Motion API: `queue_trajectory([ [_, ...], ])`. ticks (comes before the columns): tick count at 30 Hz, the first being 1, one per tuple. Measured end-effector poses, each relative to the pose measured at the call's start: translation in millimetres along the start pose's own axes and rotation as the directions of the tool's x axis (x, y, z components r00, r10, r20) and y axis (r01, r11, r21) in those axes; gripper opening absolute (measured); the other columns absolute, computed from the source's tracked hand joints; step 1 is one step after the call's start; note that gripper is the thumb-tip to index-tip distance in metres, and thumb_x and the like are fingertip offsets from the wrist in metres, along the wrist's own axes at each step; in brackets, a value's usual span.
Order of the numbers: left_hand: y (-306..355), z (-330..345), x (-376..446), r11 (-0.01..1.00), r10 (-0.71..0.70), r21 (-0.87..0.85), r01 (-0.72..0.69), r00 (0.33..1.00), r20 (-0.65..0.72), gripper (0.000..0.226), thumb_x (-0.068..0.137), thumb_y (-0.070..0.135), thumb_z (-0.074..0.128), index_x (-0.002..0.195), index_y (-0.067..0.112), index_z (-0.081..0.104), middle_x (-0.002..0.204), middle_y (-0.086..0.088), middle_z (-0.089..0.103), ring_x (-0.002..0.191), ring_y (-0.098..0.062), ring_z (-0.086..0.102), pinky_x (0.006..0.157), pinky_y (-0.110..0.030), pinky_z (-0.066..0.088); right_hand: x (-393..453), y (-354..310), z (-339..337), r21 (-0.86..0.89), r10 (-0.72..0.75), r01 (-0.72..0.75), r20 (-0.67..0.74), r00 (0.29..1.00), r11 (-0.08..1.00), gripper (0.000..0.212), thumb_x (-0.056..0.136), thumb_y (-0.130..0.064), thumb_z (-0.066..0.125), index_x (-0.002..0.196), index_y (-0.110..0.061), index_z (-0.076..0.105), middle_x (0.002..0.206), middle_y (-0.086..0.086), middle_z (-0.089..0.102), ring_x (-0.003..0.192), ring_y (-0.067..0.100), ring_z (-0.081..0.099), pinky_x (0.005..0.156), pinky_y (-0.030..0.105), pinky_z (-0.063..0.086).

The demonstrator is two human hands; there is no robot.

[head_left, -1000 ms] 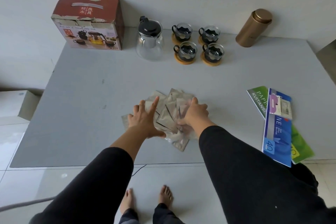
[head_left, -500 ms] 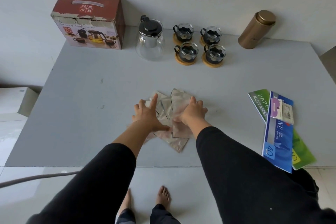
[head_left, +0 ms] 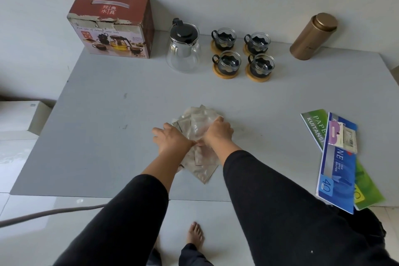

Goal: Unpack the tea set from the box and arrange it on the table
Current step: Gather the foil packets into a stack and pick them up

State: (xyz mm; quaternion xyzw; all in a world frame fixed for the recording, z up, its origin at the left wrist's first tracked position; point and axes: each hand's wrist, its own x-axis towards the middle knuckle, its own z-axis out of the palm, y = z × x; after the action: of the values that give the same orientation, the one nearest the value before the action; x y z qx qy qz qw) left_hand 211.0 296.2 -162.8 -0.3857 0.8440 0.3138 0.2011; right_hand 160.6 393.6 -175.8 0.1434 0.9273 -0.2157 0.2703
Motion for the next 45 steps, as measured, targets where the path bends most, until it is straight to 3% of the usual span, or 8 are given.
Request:
queue_trajectory([
  [12, -15, -12, 28, 0.908, 0.037, -0.420, -0.006, 0.997, 0.065, 0.052, 0.071, 0.020, 0.080, 0.116, 0.013, 0.056, 0.108, -0.005, 0.064, 0.092, -0.021, 0.059, 0.065, -0.027, 0.047, -2, -5, 2, 0.045, -0.089, 0.084, 0.103, 0.991, 0.995, 0.109, 0.058, -0.040, 0.088, 0.144, -0.012, 0.027, 0.139, 0.010, 0.030, 0.129, 0.028, 0.040, 0.106, 0.038, 0.041],
  [16, -21, -4, 34, 0.795, 0.063, -0.604, 0.059, 0.982, 0.179, 0.051, 0.071, 0.007, 0.076, 0.118, 0.017, 0.057, 0.106, -0.007, 0.067, 0.098, -0.026, 0.066, 0.081, -0.039, 0.058, -6, 2, -1, 0.055, -0.111, 0.107, 0.073, 0.991, 0.993, 0.094, 0.057, -0.044, 0.088, 0.134, -0.019, 0.040, 0.131, 0.006, 0.029, 0.125, 0.027, 0.034, 0.101, 0.039, 0.043],
  [19, -28, 0, 37, 0.677, 0.106, -0.725, 0.126, 0.958, 0.265, 0.050, 0.075, 0.000, 0.073, 0.120, 0.014, 0.058, 0.109, -0.013, 0.067, 0.095, -0.029, 0.067, 0.076, -0.038, 0.058, -9, 9, -5, 0.060, -0.155, 0.152, 0.044, 0.987, 0.986, 0.092, 0.057, -0.048, 0.085, 0.134, -0.028, 0.039, 0.130, 0.005, 0.028, 0.126, 0.026, 0.028, 0.101, 0.038, 0.040],
  [22, -27, -3, 35, 0.614, 0.208, -0.784, 0.093, 0.939, 0.274, 0.043, 0.081, -0.004, 0.067, 0.122, 0.004, 0.057, 0.104, -0.016, 0.066, 0.087, -0.029, 0.065, 0.078, -0.039, 0.056, -9, 16, -9, 0.250, -0.204, 0.196, 0.005, 0.979, 0.948, 0.096, 0.056, -0.045, 0.087, 0.136, -0.033, 0.034, 0.132, 0.006, 0.033, 0.127, 0.026, 0.035, 0.104, 0.034, 0.040],
  [28, -3, -17, 28, 0.589, 0.392, -0.807, -0.036, 0.886, 0.247, 0.039, 0.084, -0.006, 0.061, 0.123, -0.003, 0.055, 0.097, -0.018, 0.064, 0.078, -0.027, 0.065, 0.064, -0.030, 0.057, -17, 22, -36, 0.648, -0.179, 0.076, 0.095, 0.979, 0.758, 0.125, 0.065, -0.023, 0.087, 0.150, -0.036, -0.004, 0.149, 0.007, 0.036, 0.134, 0.028, 0.040, 0.108, 0.043, 0.036],
  [33, 30, -23, 15, 0.636, 0.431, -0.767, -0.087, 0.865, 0.259, 0.043, 0.081, -0.002, 0.067, 0.122, -0.003, 0.056, 0.100, -0.018, 0.064, 0.078, -0.026, 0.066, 0.063, -0.029, 0.057, -23, 35, -71, 0.723, -0.181, 0.072, 0.075, 0.981, 0.687, 0.081, 0.066, -0.023, 0.086, 0.134, -0.016, 0.042, 0.125, -0.001, 0.056, 0.109, 0.021, 0.054, 0.096, 0.037, 0.048],
  [37, 71, -20, -1, 0.665, 0.512, -0.731, -0.151, 0.805, 0.299, 0.036, 0.082, -0.004, 0.067, 0.116, -0.005, 0.057, 0.085, -0.013, 0.065, 0.054, -0.012, 0.067, 0.046, -0.019, 0.051, -27, 56, -107, 0.759, -0.154, 0.119, -0.025, 0.988, 0.641, 0.066, 0.071, -0.017, 0.083, 0.126, -0.012, 0.047, 0.121, 0.003, 0.059, 0.103, 0.020, 0.059, 0.093, 0.034, 0.051],
  [45, 183, 35, -61, 0.696, 0.681, -0.574, -0.430, 0.649, 0.340, 0.049, 0.071, 0.012, 0.082, 0.113, -0.001, 0.060, 0.099, -0.017, 0.067, 0.068, -0.018, 0.062, 0.054, -0.022, 0.051, -44, 146, -190, 0.820, 0.104, 0.199, -0.298, 0.949, 0.537, 0.063, 0.066, -0.012, 0.084, 0.121, -0.005, 0.053, 0.122, 0.010, 0.061, 0.110, 0.025, 0.060, 0.093, 0.034, 0.050],
])
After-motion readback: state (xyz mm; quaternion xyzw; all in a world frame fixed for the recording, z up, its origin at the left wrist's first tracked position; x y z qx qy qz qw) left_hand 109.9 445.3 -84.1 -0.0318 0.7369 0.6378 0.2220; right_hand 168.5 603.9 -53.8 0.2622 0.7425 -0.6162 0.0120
